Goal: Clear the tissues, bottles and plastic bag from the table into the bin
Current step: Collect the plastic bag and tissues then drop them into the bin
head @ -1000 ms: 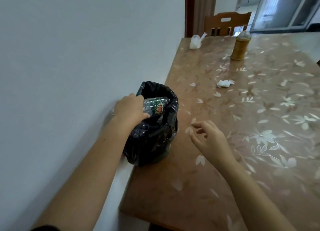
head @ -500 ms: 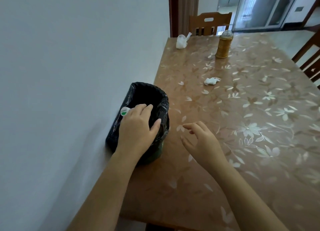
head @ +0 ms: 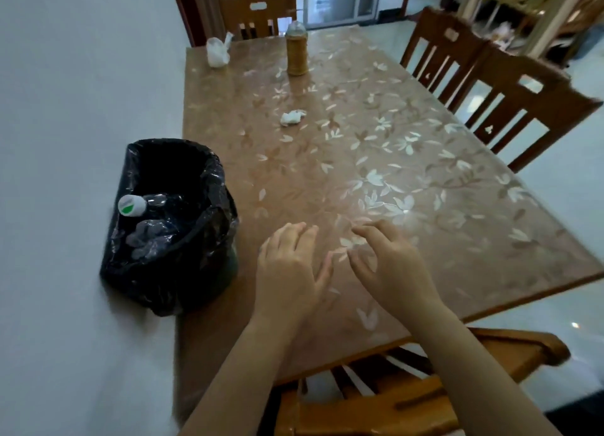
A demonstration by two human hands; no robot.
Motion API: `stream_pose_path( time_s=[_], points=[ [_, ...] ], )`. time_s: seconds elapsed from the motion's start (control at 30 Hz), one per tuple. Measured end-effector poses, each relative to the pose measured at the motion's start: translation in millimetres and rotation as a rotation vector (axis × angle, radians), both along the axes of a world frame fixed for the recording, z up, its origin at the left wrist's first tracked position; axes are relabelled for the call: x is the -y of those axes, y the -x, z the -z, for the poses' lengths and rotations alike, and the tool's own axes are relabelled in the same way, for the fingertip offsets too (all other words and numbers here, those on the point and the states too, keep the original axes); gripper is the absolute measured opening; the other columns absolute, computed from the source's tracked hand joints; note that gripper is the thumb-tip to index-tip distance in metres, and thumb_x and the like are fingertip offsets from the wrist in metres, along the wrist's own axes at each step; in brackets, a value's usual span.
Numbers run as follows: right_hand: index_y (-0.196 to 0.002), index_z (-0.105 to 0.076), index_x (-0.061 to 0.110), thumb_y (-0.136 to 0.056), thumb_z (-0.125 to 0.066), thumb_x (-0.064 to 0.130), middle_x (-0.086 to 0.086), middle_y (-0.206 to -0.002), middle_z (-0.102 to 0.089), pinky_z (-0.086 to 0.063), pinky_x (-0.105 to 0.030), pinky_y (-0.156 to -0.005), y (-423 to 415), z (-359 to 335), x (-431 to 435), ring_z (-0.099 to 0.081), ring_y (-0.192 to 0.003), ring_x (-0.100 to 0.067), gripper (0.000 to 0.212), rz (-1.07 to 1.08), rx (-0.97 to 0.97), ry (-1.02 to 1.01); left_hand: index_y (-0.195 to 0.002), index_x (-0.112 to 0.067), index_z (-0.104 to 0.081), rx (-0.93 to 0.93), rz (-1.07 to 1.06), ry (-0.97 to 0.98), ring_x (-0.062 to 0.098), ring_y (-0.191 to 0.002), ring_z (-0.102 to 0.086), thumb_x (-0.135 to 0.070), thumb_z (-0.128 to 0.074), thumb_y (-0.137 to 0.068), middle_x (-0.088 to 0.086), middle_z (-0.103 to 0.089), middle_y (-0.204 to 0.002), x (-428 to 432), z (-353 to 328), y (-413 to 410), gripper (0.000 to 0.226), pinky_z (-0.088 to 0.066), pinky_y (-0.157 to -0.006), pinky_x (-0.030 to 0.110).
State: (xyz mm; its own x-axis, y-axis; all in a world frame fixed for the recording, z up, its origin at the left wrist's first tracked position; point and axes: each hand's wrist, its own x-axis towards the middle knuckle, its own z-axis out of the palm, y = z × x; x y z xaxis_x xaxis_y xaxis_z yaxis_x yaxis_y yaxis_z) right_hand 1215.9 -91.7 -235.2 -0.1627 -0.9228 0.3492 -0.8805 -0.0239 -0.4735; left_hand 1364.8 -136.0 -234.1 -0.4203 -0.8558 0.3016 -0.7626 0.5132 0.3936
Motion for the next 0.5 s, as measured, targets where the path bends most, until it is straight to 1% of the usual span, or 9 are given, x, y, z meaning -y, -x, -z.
stream_pose_path(
  time_s=[0.13,0.2,0.27,0.3,0.4,0.5],
  points=[
    [-0.107,-0.061,0.004,-0.08,-0.066,0.017,-0.013,-0.102,-0.063,-0.05,-0.034,-0.073,33,0,-40,-0.06,-0.088,-0.026,0.031,0.14,-0.033,-0.035,-0.111,-0.008,-0.061,-0.001,0.149,-0.003,0.03,-0.106,-0.059,-0.04,-0.042,-0.082,0.012,-0.066,-0.11,-22,2,43,0.048,-0.045,-0.091,0.044],
    [-0.108,-0.061,0.004,-0.08,-0.066,0.017,-0.014,-0.1,-0.064,-0.054,-0.039,-0.074,51,-1,-60,-0.06,-0.089,-0.027,0.031,0.214,-0.029,-0.041,-0.111,-0.008,-0.062,0.002,0.221,0.004,0.029,-0.105,-0.059,-0.041,-0.042,-0.081,0.012,-0.066,-0.109,-32,2,65,0.049,-0.046,-0.09,0.043],
    [-0.108,-0.061,0.003,-0.08,-0.061,0.02,-0.015,-0.1,-0.064,-0.054,-0.041,-0.076,72,-1,-80,-0.06,-0.091,-0.027,0.032,0.283,-0.026,-0.034,-0.112,-0.009,-0.061,0.013,0.291,0.006,0.028,-0.106,-0.059,-0.042,-0.042,-0.081,0.011,-0.066,-0.11,-42,0,89,0.049,-0.046,-0.09,0.042],
    [-0.108,-0.061,0.003,-0.08,-0.06,0.021,-0.015,-0.101,-0.065,-0.053,-0.04,-0.078,84,-1,-90,-0.06,-0.093,-0.027,0.034,0.318,-0.025,-0.028,-0.112,-0.009,-0.061,0.019,0.325,0.012,0.028,-0.106,-0.059,-0.042,-0.042,-0.081,0.011,-0.066,-0.11,-48,0,102,0.049,-0.046,-0.09,0.042],
    [-0.11,-0.061,0.003,-0.079,-0.065,0.017,-0.015,-0.103,-0.065,-0.048,-0.037,-0.084,122,0,-119,-0.058,-0.098,-0.028,0.034,0.421,-0.01,-0.006,-0.111,-0.009,-0.061,0.019,0.406,0.025,0.027,-0.104,-0.06,-0.042,-0.042,-0.08,0.011,-0.066,-0.109,-66,0,148,0.05,-0.046,-0.089,0.042],
    [-0.111,-0.061,0.004,-0.079,-0.058,0.024,-0.013,-0.106,-0.065,-0.046,-0.036,-0.087,169,1,-151,-0.058,-0.101,-0.027,0.037,0.507,-0.008,-0.004,-0.113,-0.01,-0.061,0.007,0.484,0.03,0.028,-0.105,-0.059,-0.042,-0.041,-0.081,0.012,-0.065,-0.111,-91,1,203,0.05,-0.045,-0.09,0.043]
  ],
)
